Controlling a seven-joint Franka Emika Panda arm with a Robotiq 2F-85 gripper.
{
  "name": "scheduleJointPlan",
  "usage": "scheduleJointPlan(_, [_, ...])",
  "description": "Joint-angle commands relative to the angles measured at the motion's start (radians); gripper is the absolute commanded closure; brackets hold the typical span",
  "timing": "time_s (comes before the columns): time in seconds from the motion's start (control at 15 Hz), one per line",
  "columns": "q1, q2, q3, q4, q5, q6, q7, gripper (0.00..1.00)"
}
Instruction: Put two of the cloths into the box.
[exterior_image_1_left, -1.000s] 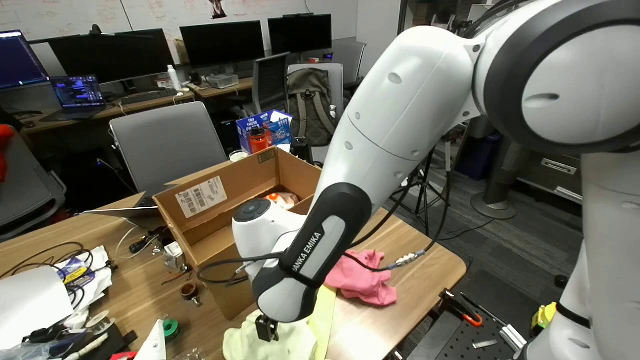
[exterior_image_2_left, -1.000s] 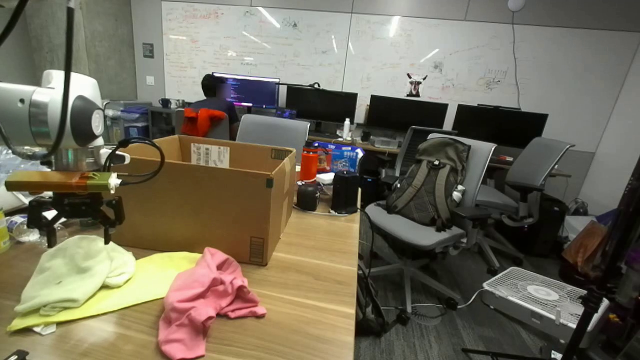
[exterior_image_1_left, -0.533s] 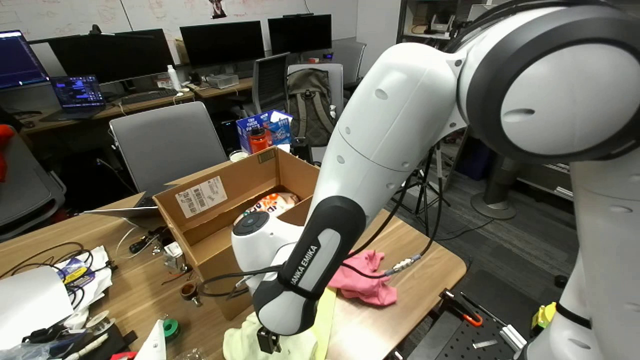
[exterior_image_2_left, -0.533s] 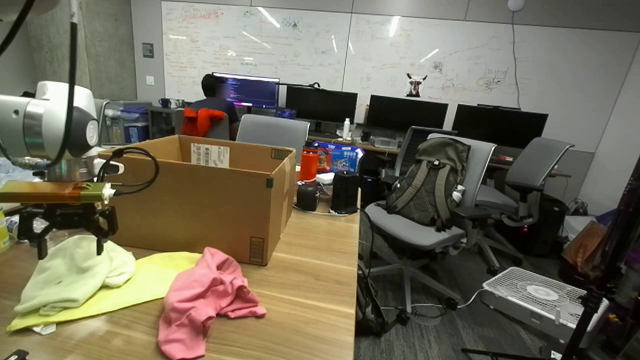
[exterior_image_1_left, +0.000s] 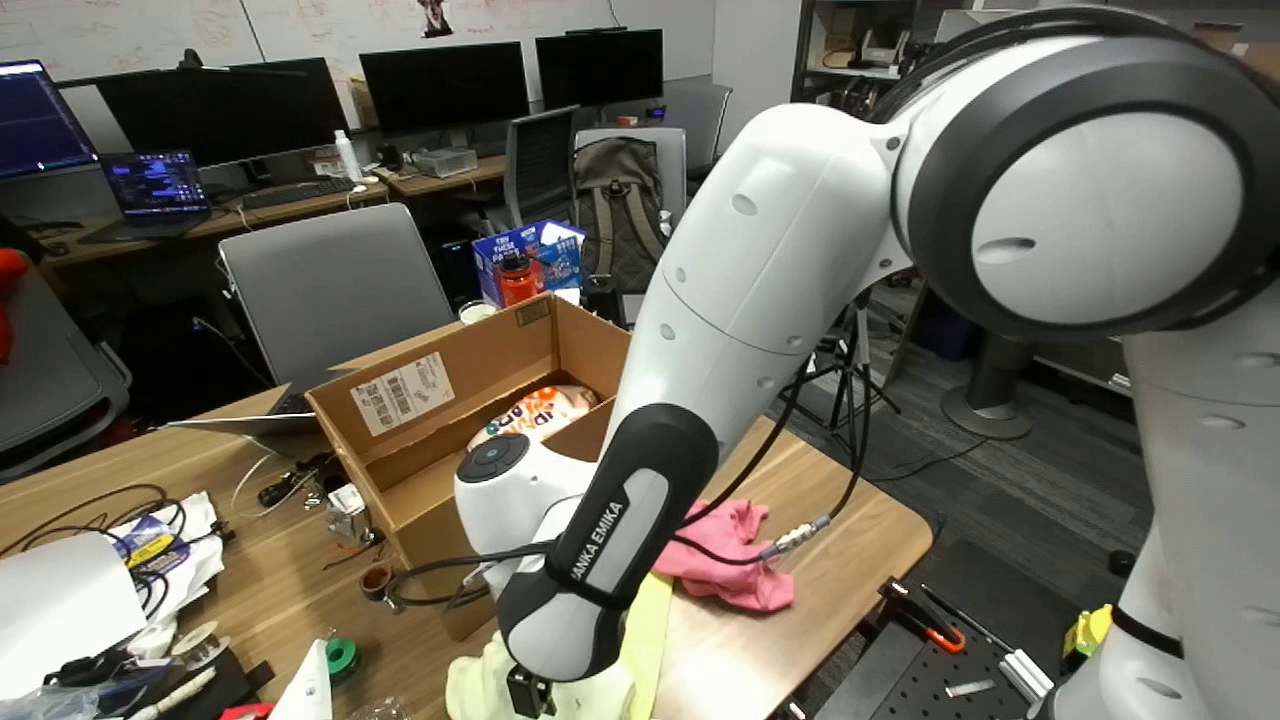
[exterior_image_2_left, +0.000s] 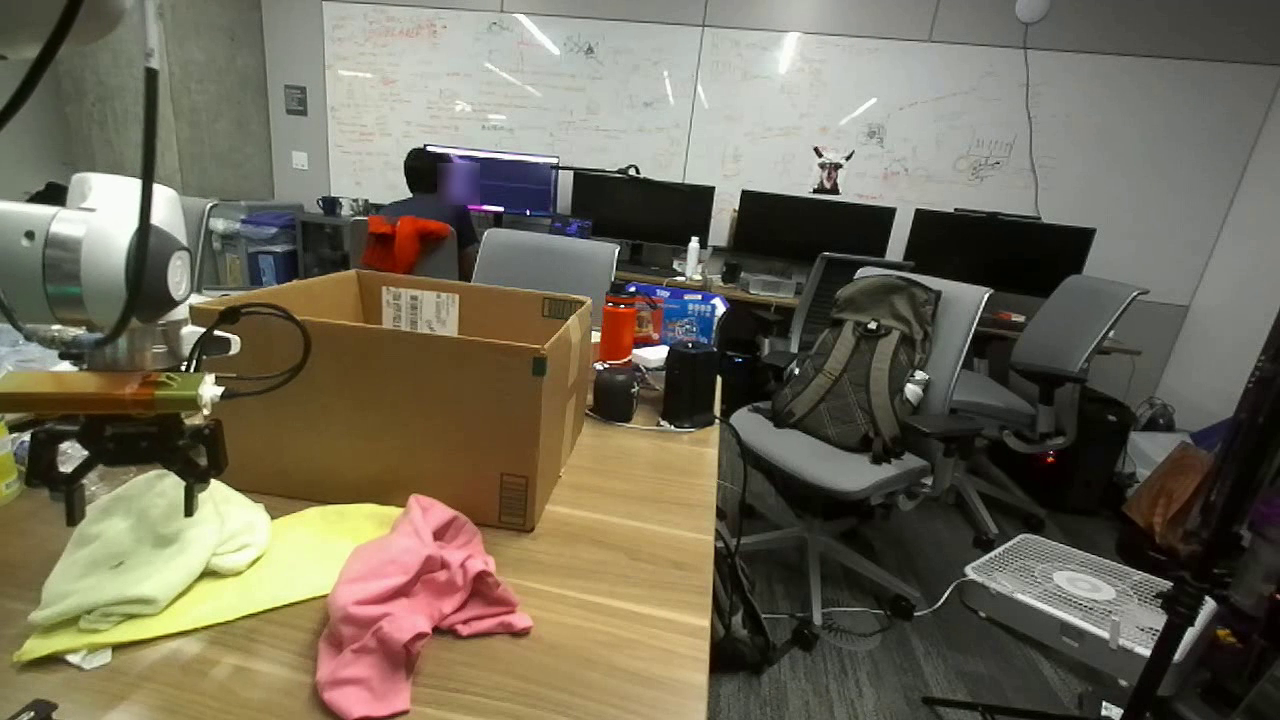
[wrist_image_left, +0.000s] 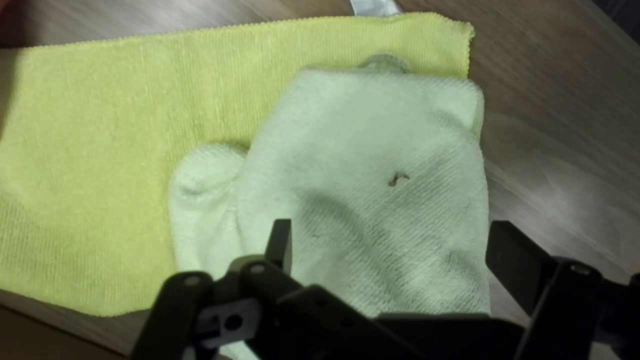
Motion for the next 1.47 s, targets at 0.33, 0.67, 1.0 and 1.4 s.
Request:
scheduleJointPlan(0.33, [-0.038, 0.075, -0.020, 0.075, 0.002, -0.026, -0.024, 0.00])
scheduleJointPlan(0.67, [-0.052, 0.094, -0.022, 0.084, 0.003, -0.027, -0.025, 0.00])
scheduleJointPlan(1.0, [-0.052, 0.108, -0.031, 0.077, -0.004, -0.034, -0.020, 0.00])
scheduleJointPlan(1.4, [-0.053, 0.120, -0.036, 0.075, -0.002, -0.041, -0.019, 0.00])
